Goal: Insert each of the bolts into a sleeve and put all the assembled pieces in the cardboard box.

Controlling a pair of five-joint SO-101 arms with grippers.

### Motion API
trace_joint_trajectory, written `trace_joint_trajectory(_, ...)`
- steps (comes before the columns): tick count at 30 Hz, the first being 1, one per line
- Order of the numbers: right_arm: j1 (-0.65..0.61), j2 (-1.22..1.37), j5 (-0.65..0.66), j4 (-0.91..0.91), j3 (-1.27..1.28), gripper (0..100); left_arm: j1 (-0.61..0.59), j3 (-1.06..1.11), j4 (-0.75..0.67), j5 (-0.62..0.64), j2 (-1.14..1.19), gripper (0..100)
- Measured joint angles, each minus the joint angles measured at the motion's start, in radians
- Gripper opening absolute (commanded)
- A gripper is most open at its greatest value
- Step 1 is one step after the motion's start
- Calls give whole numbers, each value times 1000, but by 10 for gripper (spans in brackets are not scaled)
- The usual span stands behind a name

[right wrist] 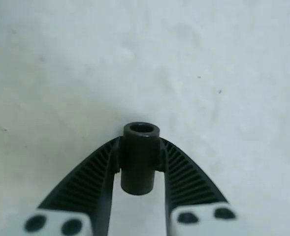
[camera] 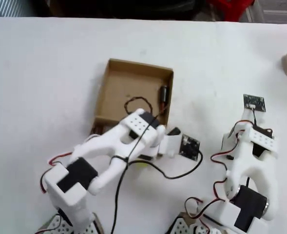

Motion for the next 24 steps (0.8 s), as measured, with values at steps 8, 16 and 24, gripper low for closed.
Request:
trace_joint_trajectory(8, 0, 0, 0, 0, 0, 17, -6, 0, 35, 150, 6, 127)
trace_joint_trajectory(16, 0, 0, 0, 0, 0, 17, -26, 0, 41, 605, 6, 129)
trace_joint_trajectory(24, 0, 0, 0, 0, 0, 17, -172, -6, 43, 1192, 6, 135)
